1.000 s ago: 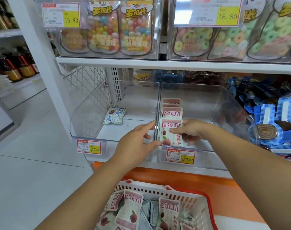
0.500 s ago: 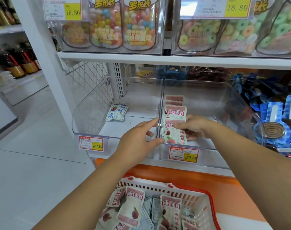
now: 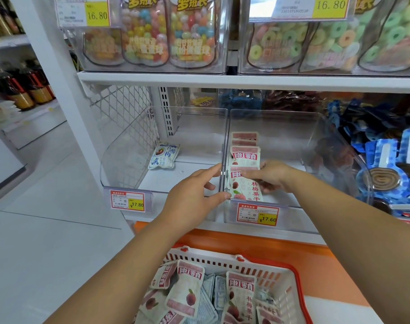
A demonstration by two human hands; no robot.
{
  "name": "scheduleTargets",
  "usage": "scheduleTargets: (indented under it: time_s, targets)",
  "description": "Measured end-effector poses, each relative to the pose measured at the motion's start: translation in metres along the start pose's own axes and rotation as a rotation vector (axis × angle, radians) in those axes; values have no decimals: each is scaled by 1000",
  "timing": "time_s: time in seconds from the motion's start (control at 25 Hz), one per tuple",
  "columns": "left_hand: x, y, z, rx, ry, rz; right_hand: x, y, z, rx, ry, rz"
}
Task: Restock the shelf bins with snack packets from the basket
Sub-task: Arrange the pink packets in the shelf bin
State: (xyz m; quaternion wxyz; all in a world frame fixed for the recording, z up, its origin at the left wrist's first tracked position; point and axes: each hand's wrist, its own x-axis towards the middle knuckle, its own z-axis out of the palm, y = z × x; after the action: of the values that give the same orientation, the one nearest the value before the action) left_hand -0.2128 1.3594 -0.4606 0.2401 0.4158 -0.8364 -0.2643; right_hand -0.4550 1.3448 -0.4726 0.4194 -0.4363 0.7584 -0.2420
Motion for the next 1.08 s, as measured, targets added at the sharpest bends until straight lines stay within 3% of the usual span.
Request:
scheduleTargets:
  time_s: [0.2,0.4,0.56,1.08]
  targets:
    - [-1,-1,1,0,-5,-7,-8,-4,7,72,42,-17]
    - [-1,-1,1,6,0,-10,-1,-4,8,-87,51,-180]
    - [-2,0,0,4,-1,-8,-2,-4,8,-226,5,-163]
    - [-3,3,-1,14,8,-6,0,3,7,-207,-22,-106]
